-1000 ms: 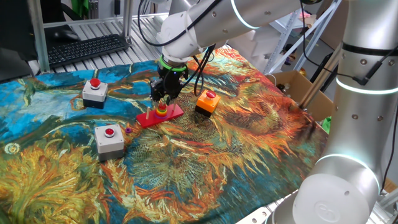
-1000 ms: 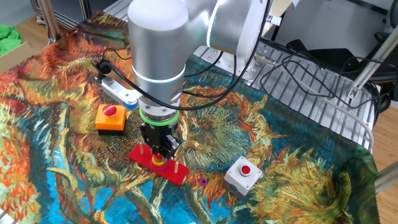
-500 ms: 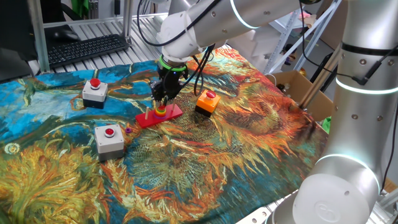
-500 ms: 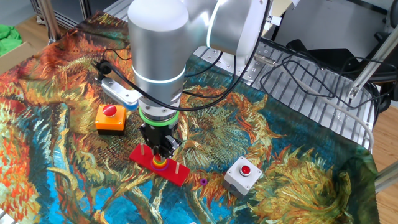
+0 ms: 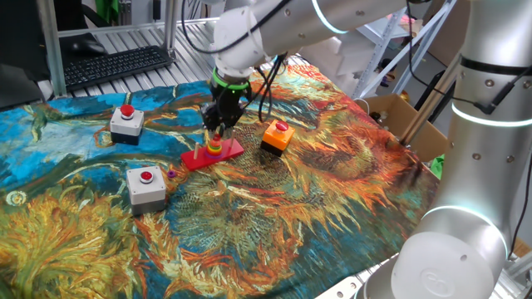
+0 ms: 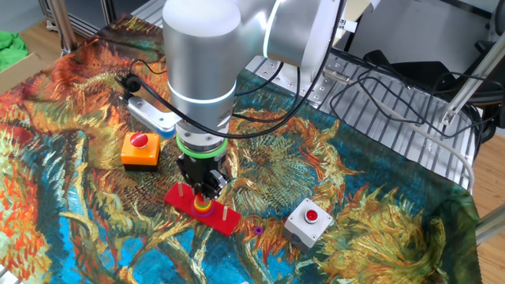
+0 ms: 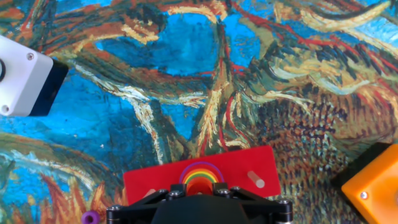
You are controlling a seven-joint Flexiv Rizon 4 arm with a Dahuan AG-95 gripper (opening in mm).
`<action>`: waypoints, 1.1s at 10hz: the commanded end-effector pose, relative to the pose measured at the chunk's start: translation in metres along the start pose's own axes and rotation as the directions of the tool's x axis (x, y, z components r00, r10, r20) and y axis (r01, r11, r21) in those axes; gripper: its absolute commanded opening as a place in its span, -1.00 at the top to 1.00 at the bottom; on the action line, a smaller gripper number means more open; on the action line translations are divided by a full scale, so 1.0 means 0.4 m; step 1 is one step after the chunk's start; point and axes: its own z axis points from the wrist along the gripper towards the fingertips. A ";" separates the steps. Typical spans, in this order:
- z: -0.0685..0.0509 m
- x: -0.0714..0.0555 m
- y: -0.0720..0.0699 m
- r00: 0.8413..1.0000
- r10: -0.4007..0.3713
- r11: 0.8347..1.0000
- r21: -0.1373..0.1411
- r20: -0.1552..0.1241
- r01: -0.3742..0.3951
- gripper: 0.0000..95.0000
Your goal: Take out one Hanoi block and throw it aside
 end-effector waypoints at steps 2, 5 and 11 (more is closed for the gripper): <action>-0.016 -0.003 0.002 1.000 -0.001 1.000 0.000 -0.008 0.001 1.00; -0.034 0.010 0.006 1.000 0.002 1.000 0.002 -0.022 -0.002 1.00; -0.058 0.039 0.013 0.998 0.024 1.000 0.012 -0.055 -0.023 1.00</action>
